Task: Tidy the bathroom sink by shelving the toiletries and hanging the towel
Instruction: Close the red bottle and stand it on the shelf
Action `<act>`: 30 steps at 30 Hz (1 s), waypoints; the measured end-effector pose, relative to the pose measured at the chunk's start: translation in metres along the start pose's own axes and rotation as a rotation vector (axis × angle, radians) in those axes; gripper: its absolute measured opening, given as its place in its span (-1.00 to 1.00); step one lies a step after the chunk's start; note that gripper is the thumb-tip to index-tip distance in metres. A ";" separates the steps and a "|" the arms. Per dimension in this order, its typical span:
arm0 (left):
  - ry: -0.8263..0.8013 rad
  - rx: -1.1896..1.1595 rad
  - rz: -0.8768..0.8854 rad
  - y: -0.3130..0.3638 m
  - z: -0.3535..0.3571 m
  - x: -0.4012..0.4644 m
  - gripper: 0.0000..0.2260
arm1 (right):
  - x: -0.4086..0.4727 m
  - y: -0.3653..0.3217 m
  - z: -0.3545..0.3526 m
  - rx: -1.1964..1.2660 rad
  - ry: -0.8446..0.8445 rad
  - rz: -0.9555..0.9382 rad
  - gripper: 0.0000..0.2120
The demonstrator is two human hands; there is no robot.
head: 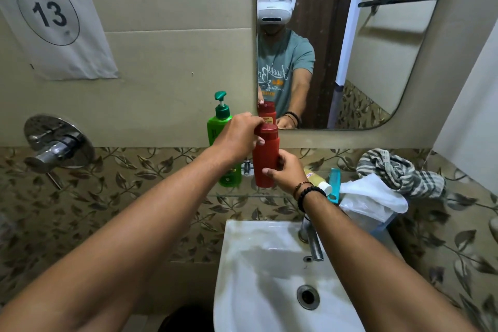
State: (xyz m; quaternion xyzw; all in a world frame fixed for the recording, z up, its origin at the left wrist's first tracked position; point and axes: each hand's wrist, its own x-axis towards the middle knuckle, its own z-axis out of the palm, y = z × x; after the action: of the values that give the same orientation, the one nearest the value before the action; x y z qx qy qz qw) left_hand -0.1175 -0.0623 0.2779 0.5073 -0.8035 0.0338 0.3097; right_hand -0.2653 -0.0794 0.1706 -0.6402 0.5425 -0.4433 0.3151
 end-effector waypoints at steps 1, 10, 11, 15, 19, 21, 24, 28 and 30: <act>-0.009 0.005 0.008 0.000 -0.001 -0.001 -0.70 | 0.000 0.000 0.000 0.007 0.000 -0.003 -0.51; 0.035 0.047 0.065 0.009 -0.005 -0.007 -0.58 | -0.010 0.000 -0.016 0.025 0.011 0.014 -0.48; 0.059 0.077 0.099 0.013 -0.006 -0.007 -0.58 | -0.010 0.000 -0.021 0.013 0.017 0.017 -0.47; 0.118 0.182 0.294 0.031 -0.005 -0.008 -0.67 | -0.006 -0.001 -0.046 -0.063 0.062 0.048 -0.54; 0.014 0.174 0.468 0.054 0.015 -0.007 -0.71 | 0.001 0.004 -0.077 -0.320 0.129 0.117 -0.63; -0.090 0.183 0.493 0.065 0.034 -0.008 -0.72 | 0.002 0.007 -0.091 -0.527 0.088 0.197 -0.62; -0.229 0.188 0.446 0.073 0.064 -0.010 -0.70 | -0.002 0.014 -0.098 -0.665 0.024 0.292 -0.53; -0.307 0.116 0.346 0.072 0.091 -0.009 -0.71 | -0.002 0.021 -0.098 -0.645 -0.031 0.342 -0.44; -0.330 0.082 0.308 0.071 0.098 -0.008 -0.75 | -0.001 0.021 -0.097 -0.630 -0.056 0.354 -0.46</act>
State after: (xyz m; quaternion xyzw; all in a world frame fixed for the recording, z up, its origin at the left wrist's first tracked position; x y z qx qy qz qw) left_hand -0.2197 -0.0582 0.2130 0.3895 -0.9091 0.0302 0.1445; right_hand -0.3626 -0.0755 0.1913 -0.6139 0.7460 -0.1755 0.1889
